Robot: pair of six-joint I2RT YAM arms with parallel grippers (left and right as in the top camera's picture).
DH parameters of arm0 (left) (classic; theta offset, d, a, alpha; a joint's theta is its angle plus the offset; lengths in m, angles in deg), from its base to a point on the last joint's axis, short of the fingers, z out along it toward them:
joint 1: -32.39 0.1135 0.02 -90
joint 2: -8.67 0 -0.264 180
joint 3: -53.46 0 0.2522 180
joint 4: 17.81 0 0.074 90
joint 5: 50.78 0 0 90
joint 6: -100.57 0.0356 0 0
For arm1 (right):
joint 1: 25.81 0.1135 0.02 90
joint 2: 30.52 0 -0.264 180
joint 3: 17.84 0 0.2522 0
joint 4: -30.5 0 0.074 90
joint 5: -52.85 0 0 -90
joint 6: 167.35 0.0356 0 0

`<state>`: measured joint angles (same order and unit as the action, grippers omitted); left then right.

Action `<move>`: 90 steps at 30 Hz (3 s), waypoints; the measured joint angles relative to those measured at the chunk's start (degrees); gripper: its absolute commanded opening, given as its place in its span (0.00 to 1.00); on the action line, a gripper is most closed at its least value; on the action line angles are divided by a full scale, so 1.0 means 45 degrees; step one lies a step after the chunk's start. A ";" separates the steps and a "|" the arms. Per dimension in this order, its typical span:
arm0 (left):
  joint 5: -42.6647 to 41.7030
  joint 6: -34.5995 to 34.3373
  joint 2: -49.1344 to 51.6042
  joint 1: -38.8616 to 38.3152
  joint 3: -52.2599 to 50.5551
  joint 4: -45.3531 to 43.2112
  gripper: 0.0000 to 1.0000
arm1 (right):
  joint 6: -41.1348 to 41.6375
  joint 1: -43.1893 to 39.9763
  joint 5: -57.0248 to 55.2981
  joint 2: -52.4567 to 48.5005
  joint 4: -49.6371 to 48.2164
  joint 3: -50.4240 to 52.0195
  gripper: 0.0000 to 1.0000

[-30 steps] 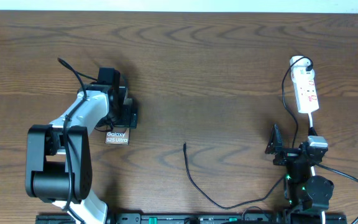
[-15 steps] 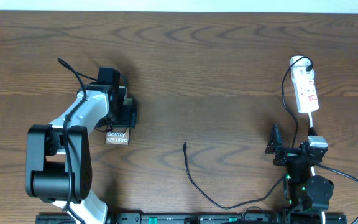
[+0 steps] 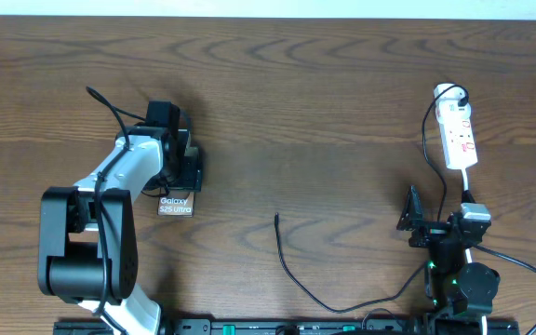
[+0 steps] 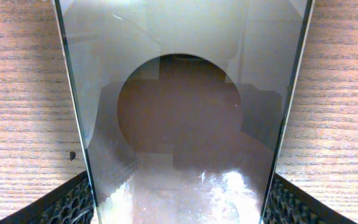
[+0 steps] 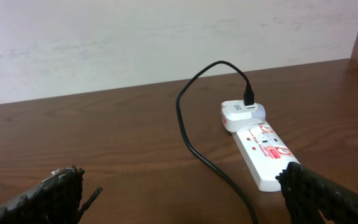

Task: Plug charger to phone and switch on socket
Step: 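Close the left gripper on the phone's long edges, then lift the phone with the left gripper and raise it upright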

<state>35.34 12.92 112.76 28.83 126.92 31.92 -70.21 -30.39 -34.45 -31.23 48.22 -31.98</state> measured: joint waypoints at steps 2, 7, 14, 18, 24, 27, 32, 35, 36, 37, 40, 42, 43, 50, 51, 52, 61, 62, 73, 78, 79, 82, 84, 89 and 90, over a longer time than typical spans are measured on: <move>0.0000 0.0000 0.0000 0.0000 0.0000 0.0000 0.58 | 0.0000 0.0000 0.0000 0.0000 0.0000 0.0000 0.99; 0.0000 0.0000 0.0000 0.0000 0.0000 0.0000 0.41 | 0.0000 0.0000 0.0000 0.0000 0.0000 0.0000 0.99; 0.0000 0.0000 0.0000 0.0000 0.0000 0.0000 0.24 | 0.0000 0.0000 0.0000 0.0000 0.0000 0.0000 0.99; 0.0000 0.0000 0.0000 0.0000 0.0000 0.0000 0.13 | 0.0000 0.0000 0.0000 0.0000 0.0000 0.0000 0.99; -0.0005 0.0000 -0.0010 0.0000 0.0044 0.0102 0.11 | 0.0000 0.0000 0.0000 0.0000 0.0000 0.0000 0.99; -0.0010 0.0000 -0.0010 0.0000 0.0112 0.0505 0.08 | 0.0000 0.0000 0.0000 0.0000 0.0000 0.0000 0.99; -0.0010 0.0000 -0.0053 0.0000 0.0476 0.0622 0.08 | 0.0000 0.0000 0.0000 0.0000 0.0000 0.0000 0.99; -0.0010 0.0000 -0.0466 0.0000 0.0549 0.0617 0.08 | 0.0000 0.0000 0.0000 0.0000 0.0000 0.0000 0.99; -0.0010 0.0000 -0.0661 0.0000 0.0549 0.0636 0.08 | 0.0000 0.0000 0.0000 0.0000 0.0000 0.0000 0.99; -0.0024 0.0000 -0.0855 0.0000 0.0549 0.0641 0.08 | 0.0000 0.0000 0.0005 0.0000 0.0000 0.0000 0.99; -0.0384 0.0000 -0.1593 0.0000 0.0549 0.0641 0.08 | 0.0000 0.0000 0.0000 0.0000 0.0000 0.0000 0.99; -0.0996 -0.0044 -0.2098 0.0005 0.0549 0.0641 0.08 | 0.0000 0.0000 0.0000 0.0000 0.0000 0.0000 0.99; -0.1428 -0.0117 -0.2293 0.0000 0.0549 0.0636 0.08 | 0.0000 0.0000 0.0000 0.0000 0.0000 0.0000 0.99; -0.5134 -0.1399 -0.2725 0.0000 0.0549 0.0651 0.08 | 0.0000 0.0000 0.0000 0.0000 0.0000 0.0000 0.99; -0.5629 -0.1603 -0.2725 0.0000 0.0554 0.0641 0.08 | 0.0000 0.0000 0.0005 0.0000 0.0000 0.0000 0.99; -0.6101 -0.1831 -0.2725 0.0000 0.0554 0.0622 0.08 | 0.0000 0.0000 0.0005 0.0000 0.0000 0.0000 0.99; -1.1186 -0.6620 -0.2725 0.0000 0.0554 -0.0068 0.08 | 0.0000 0.0000 0.0005 0.0000 0.0000 0.0000 0.99; -1.1385 -0.7135 -0.2725 0.0000 0.0554 -0.0073 0.08 | 0.0000 0.0000 0.0000 0.0000 0.0000 0.0000 0.99; -1.3852 -1.3634 -0.2725 0.0000 0.0597 -0.3181 0.07 | 0.0000 0.0000 0.0000 0.0000 0.0005 0.0000 0.99; -1.4358 -1.6092 -0.2725 0.0000 0.0622 -0.4425 0.08 | 0.0000 0.0000 0.0005 0.0000 0.0000 0.0000 0.99; -1.4460 -1.6592 -0.2725 0.0000 0.0622 -0.4658 0.08 | 0.0000 0.0000 0.0000 0.0000 0.0000 0.0000 0.99; -1.4766 -1.7913 -0.2725 0.0000 0.0622 -0.5391 0.08 | 0.0000 0.0000 0.0005 0.0000 0.0000 0.0000 0.99; -1.5013 -1.8758 -0.2725 0.0000 0.0622 -0.5940 0.07 | 0.0000 0.0000 0.0005 0.0000 0.0000 0.0000 0.99; -1.5543 -2.0274 -0.2725 0.0000 0.0622 -0.7057 0.08 | 0.0000 0.0000 0.0000 0.0000 0.0000 0.0000 0.99; -1.5591 -2.0439 -0.2725 0.0000 0.0622 -0.7096 0.07 | 0.0000 0.0000 0.0000 0.0000 0.0000 0.0000 0.99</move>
<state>-34.82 -79.05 100.50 28.83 129.72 -0.01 -70.21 -30.39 -34.45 -31.23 48.22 -31.98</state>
